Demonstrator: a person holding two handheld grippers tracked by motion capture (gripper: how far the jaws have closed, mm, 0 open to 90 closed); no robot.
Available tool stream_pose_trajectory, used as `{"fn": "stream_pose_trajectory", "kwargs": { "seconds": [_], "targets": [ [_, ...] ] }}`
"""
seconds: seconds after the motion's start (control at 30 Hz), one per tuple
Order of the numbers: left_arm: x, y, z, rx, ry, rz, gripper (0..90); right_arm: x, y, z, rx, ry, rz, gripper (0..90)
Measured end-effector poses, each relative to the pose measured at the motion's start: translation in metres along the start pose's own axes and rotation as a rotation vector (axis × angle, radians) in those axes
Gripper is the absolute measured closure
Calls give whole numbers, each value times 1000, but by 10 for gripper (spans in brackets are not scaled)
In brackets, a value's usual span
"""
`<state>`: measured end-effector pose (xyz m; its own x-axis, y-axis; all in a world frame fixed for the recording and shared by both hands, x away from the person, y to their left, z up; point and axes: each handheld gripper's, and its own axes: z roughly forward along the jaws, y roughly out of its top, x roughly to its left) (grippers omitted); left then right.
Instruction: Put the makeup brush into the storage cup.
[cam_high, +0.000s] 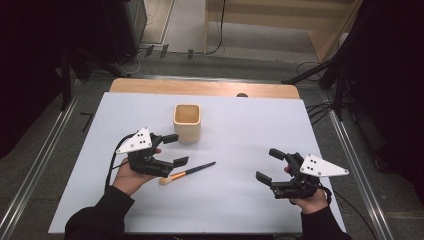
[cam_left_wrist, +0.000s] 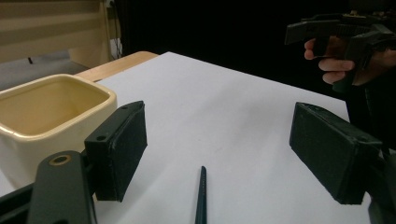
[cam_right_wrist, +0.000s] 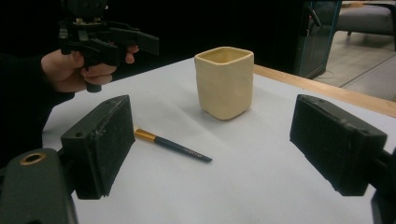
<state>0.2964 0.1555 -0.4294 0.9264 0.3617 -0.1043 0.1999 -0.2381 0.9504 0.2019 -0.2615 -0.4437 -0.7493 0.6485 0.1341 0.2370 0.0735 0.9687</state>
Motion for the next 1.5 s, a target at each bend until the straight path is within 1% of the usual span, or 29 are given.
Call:
{"fn": "stream_pose_trajectory", "kwargs": {
  "seconds": [0.1, 0.17, 0.23, 0.4, 0.47, 0.57, 0.6, 0.63, 0.7, 0.73, 0.77, 0.8, 0.87, 0.9, 0.97, 1.0, 1.03, 1.07, 1.1, 1.13, 1.23, 1.27, 1.3, 1.33, 1.4, 1.43, 1.47, 1.5],
  "targets": [
    [-1, 1, 5, 1, -4, 4, 200, 0, 0, 0, 1, 1, -1, 145],
    [-3, 1, 8, 18, -9, 19, 199, 1, 0, 0, 3, 3, -1, 145],
    [-3, 1, 8, 23, -12, 21, 199, 1, 0, 0, 2, 3, -2, 145],
    [-4, 2, 6, 63, -13, 21, 200, 0, 0, 1, 4, 4, -1, 145],
    [-4, 3, 8, 124, -11, 36, 199, 1, 0, 1, 5, 5, 0, 145],
    [-4, 9, 11, 231, -9, 35, 200, 3, 0, 2, 6, 11, -3, 145],
    [-4, 9, 11, 231, -9, 35, 201, 3, 0, 2, 6, 11, -3, 145],
    [-4, 10, 12, 252, -10, 38, 201, 2, 0, 2, 5, 11, -3, 145],
    [-4, 13, 15, 314, 4, 42, 203, 2, 0, 1, 6, 8, -2, 145],
    [-4, 14, 16, 339, 1, 36, 203, 1, 0, 0, 5, 5, 0, 145],
    [-4, 16, 18, 376, -4, 37, 203, 1, 0, 0, 5, 5, 1, 145],
    [-4, 16, 18, 376, -4, 37, 203, 1, 0, 0, 5, 5, 1, 145],
    [-3, 21, 21, 424, -21, 33, 202, 2, 0, 1, 11, 5, -3, 145],
    [-3, 21, 21, 424, -21, 33, 202, 2, 0, 1, 11, 5, -3, 145],
    [-3, 25, 22, 468, -20, 33, 203, 2, -1, 2, 15, 7, -2, 145],
    [-3, 25, 22, 468, -20, 33, 203, 2, -1, 2, 15, 7, -2, 145],
    [-2, 27, 22, 505, -18, 39, 204, 2, -1, 1, 19, 5, 2, 145],
    [-2, 27, 22, 505, -18, 39, 208, 2, -1, 1, 19, 5, 2, 145],
    [-2, 28, 22, 536, -17, 46, 208, 2, -1, 1, 20, 4, 2, 145],
    [-1, 29, 22, 550, -19, 47, 211, 1, -1, 1, 24, 2, 3, 145],
    [0, 30, 24, 601, -33, 24, 211, 2, -1, 2, 28, 1, 6, 145],
    [0, 32, 25, 630, -34, 19, 211, 2, -2, 2, 31, 2, 7, 145],
    [0, 32, 25, 630, -34, 19, 211, 2, -2, 2, 31, 2, 7, 145],
    [0, 33, 26, 646, -23, 22, 211, 2, -2, 2, 33, 1, 6, 145],
    [0, 35, 27, 678, -29, 31, 212, 2, -2, 3, 37, 0, 1, 145],
    [0, 36, 29, 705, -20, 38, 211, 2, -2, 3, 40, -1, 1, 145],
    [0, 36, 29, 705, -20, 38, 212, 2, -2, 3, 40, -1, 1, 145],
    [1, 37, 32, 737, -19, 36, 212, 2, -2, 3, 42, -1, 1, 145]
  ]
}}
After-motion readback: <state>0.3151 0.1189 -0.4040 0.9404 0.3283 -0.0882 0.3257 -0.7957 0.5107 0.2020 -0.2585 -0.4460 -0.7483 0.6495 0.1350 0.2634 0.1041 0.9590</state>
